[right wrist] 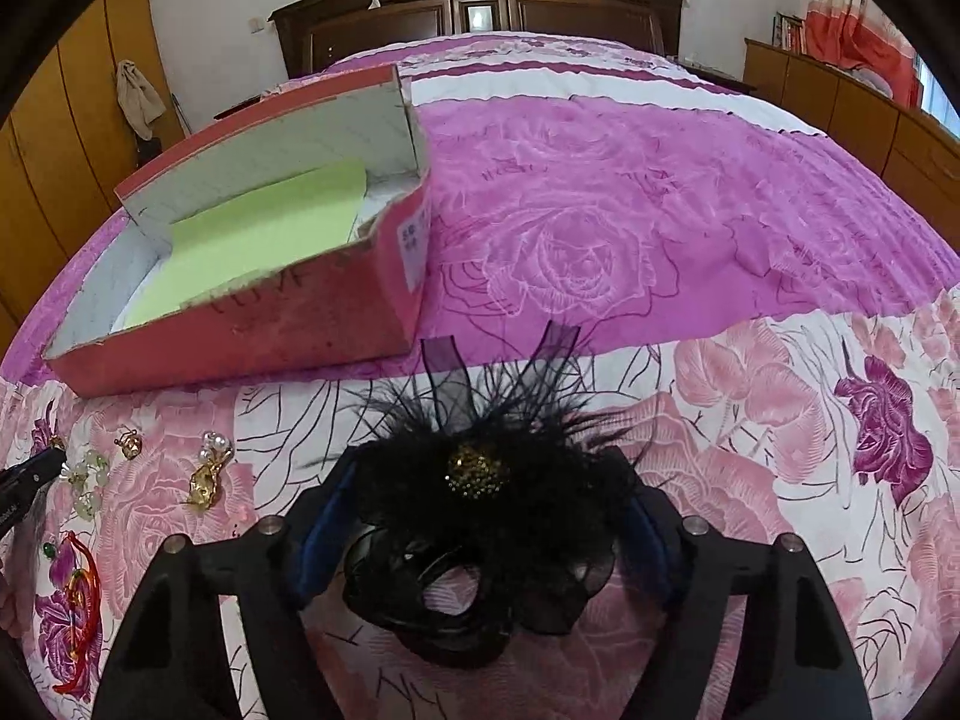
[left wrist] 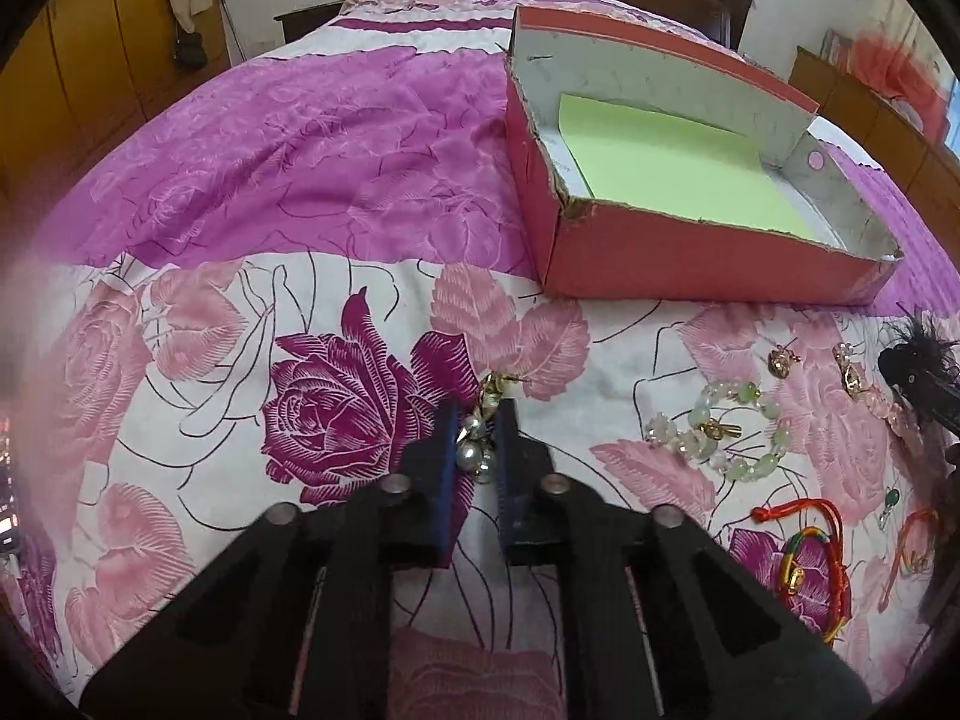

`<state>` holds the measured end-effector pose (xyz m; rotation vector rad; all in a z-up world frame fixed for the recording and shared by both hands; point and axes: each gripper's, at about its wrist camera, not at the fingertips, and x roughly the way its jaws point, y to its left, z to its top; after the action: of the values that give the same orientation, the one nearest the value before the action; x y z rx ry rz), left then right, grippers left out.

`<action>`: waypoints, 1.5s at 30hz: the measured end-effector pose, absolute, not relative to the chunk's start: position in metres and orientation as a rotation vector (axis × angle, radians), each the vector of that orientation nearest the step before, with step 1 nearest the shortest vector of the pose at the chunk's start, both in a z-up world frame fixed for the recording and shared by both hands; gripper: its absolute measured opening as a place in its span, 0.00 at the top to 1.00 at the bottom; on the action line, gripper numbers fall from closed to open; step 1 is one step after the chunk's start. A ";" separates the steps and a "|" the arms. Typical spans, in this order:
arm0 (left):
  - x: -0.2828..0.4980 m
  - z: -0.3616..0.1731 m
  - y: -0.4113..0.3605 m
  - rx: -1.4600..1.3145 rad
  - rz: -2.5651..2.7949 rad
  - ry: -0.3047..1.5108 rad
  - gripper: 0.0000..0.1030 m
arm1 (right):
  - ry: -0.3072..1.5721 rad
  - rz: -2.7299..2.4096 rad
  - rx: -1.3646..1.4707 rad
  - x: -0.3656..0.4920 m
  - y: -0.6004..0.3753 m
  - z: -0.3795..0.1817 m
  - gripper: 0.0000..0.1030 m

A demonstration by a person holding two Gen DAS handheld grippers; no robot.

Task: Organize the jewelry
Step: 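Grasp the gold pearl earring with left tool while right tool grasps black feathered clip, then carry both items into the pink box and open both tools to release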

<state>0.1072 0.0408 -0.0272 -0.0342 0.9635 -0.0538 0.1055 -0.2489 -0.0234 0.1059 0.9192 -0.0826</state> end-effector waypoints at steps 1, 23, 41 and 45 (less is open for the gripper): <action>0.106 -0.027 0.041 -0.035 -0.054 0.960 1.00 | 0.917 -0.085 0.107 0.105 -0.249 -0.022 0.24; 0.080 0.024 0.035 -0.019 -0.085 0.810 1.00 | 0.770 -0.090 0.148 0.063 -0.253 0.034 0.25; 0.090 0.087 0.018 -0.015 -0.155 0.629 1.00 | 0.573 0.080 0.112 0.062 -0.211 0.104 0.25; 0.105 0.094 0.011 -0.005 -0.160 0.602 1.00 | 0.572 0.102 0.109 0.081 -0.206 0.107 0.25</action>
<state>0.1053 0.0111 0.0936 -0.0053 0.6021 -0.1602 0.0813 -0.2059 0.1069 0.1094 0.5721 0.1020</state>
